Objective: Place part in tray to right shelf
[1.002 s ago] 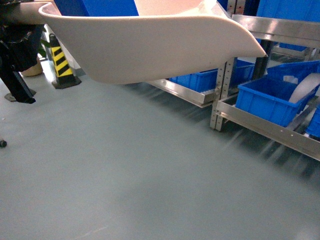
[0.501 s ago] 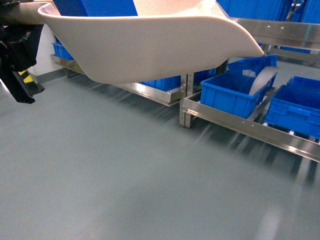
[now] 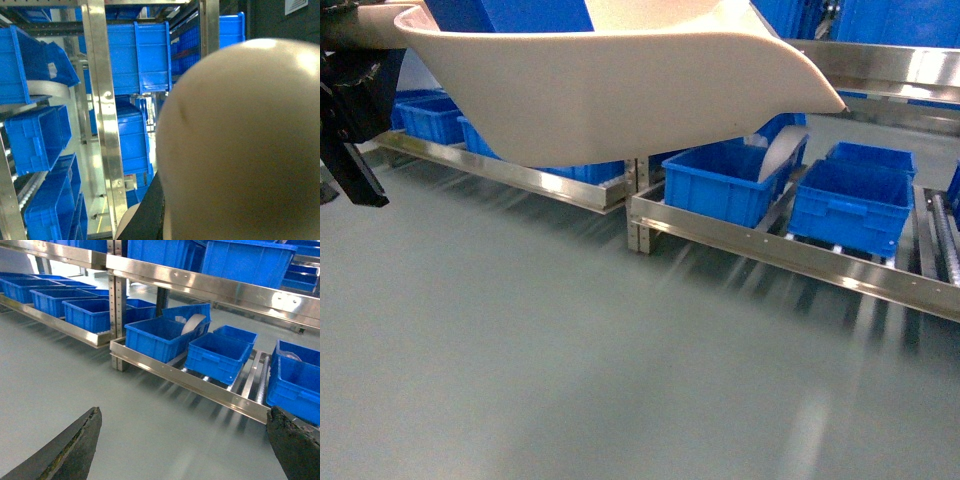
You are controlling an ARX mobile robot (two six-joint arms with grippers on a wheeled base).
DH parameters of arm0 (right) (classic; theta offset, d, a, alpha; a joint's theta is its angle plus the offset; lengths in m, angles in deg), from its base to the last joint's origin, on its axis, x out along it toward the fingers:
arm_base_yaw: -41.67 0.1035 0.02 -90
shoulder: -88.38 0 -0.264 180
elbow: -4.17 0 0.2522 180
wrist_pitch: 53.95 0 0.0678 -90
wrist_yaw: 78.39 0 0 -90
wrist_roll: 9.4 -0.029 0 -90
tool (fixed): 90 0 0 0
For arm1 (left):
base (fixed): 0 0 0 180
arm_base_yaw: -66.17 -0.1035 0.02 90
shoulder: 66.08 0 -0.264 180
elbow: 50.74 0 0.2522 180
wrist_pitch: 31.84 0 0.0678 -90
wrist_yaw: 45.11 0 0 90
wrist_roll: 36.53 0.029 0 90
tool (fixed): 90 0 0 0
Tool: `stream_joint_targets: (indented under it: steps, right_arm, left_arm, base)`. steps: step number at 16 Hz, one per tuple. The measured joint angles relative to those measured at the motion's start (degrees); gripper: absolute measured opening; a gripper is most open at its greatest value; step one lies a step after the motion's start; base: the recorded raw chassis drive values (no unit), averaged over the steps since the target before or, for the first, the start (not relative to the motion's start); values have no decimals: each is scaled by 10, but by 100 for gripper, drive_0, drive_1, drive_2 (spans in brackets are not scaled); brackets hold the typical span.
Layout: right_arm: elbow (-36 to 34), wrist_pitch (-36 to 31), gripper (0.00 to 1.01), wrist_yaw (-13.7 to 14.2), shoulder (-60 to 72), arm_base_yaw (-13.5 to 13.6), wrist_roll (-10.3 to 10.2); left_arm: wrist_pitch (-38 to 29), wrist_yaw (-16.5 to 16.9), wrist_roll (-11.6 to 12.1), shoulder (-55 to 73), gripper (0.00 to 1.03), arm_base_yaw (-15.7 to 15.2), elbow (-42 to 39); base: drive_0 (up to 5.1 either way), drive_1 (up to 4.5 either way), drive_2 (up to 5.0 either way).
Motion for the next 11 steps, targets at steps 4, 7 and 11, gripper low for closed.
stream_joint_targets:
  steps: [4, 7, 11]
  right_arm:
    - [0, 0, 98, 0, 0, 0, 0]
    - [0, 0, 98, 0, 0, 0, 0]
    - [0, 0, 98, 0, 0, 0, 0]
  left_arm:
    - [0, 0, 0, 0, 15, 0, 0]
    - [0, 0, 0, 0, 15, 0, 0]
    - [0, 0, 0, 0, 15, 0, 0]
  base:
    - [-155, -155, -155]
    - [-172, -172, -172]
    - [-161, -161, -161]
